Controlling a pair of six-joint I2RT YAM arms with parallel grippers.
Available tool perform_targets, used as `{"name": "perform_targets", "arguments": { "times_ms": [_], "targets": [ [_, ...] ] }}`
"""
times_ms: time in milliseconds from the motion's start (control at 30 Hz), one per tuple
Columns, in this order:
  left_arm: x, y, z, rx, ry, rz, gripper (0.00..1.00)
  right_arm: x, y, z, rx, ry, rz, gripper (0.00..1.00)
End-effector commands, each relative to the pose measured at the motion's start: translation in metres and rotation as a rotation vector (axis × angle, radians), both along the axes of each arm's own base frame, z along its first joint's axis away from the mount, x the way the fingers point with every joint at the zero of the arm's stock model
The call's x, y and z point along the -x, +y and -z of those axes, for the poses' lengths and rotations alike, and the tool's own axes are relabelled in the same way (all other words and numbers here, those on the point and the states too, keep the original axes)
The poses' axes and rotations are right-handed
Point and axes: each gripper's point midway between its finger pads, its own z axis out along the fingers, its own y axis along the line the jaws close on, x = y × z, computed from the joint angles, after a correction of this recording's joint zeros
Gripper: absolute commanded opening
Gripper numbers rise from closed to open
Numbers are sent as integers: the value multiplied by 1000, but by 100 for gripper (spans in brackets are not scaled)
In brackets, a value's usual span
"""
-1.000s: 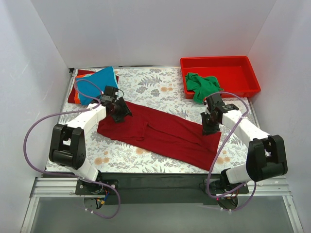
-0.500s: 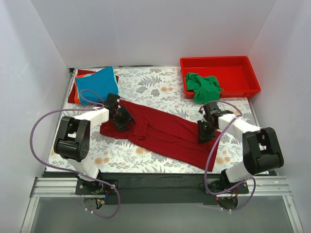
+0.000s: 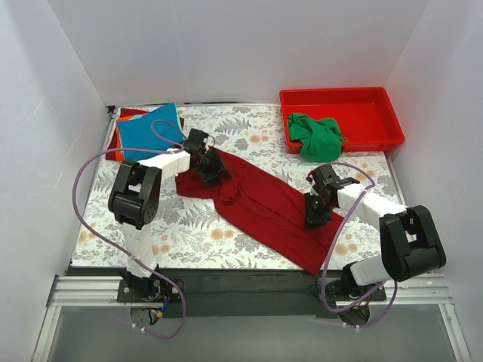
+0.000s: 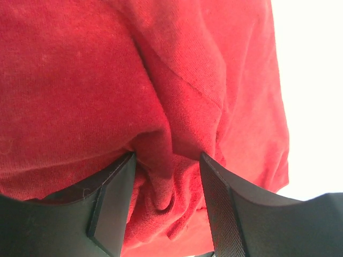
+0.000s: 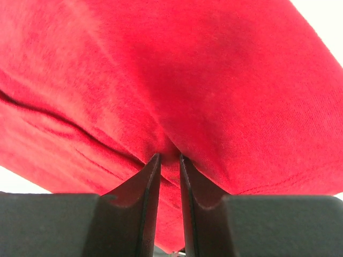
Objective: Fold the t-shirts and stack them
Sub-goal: Fold the tshirt
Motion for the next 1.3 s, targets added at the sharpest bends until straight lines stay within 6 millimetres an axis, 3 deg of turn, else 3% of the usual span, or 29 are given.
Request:
{"name": "perform_targets", "arguments": {
  "times_ms": [0,33,133,167,200,300,333,367,533,667,900,1267],
  "targets": [
    [11,8,60,-153,95,74,50,50,-4,14,33,175,-3,27],
    [12,7,69,-157,118,91,50,52,-2,14,33,178,-11,27],
    [-10,1,67,-170,78,137,50,57,2,13,28,183,-22,27],
    [-11,5,78,-206,102,145,50,58,4,13,23,187,-24,27],
    [-28,2,71,-216,69,153,50,59,7,13,23,188,-35,27],
    [-35,15,86,-318,111,203,50,62,14,12,20,196,-53,27],
    [-47,15,77,-335,88,218,50,61,17,11,17,194,-54,27],
    [-51,21,82,-360,96,216,50,62,22,10,16,197,-70,27],
    [-82,37,64,-356,41,180,50,65,39,7,10,198,-105,27],
    [-101,52,61,-330,34,141,50,72,54,7,15,210,-146,27],
    [-122,63,64,-317,18,127,50,82,91,5,8,207,-254,27],
    [-160,60,78,-246,-99,177,51,86,151,3,-24,210,-326,27]
  ]
}}
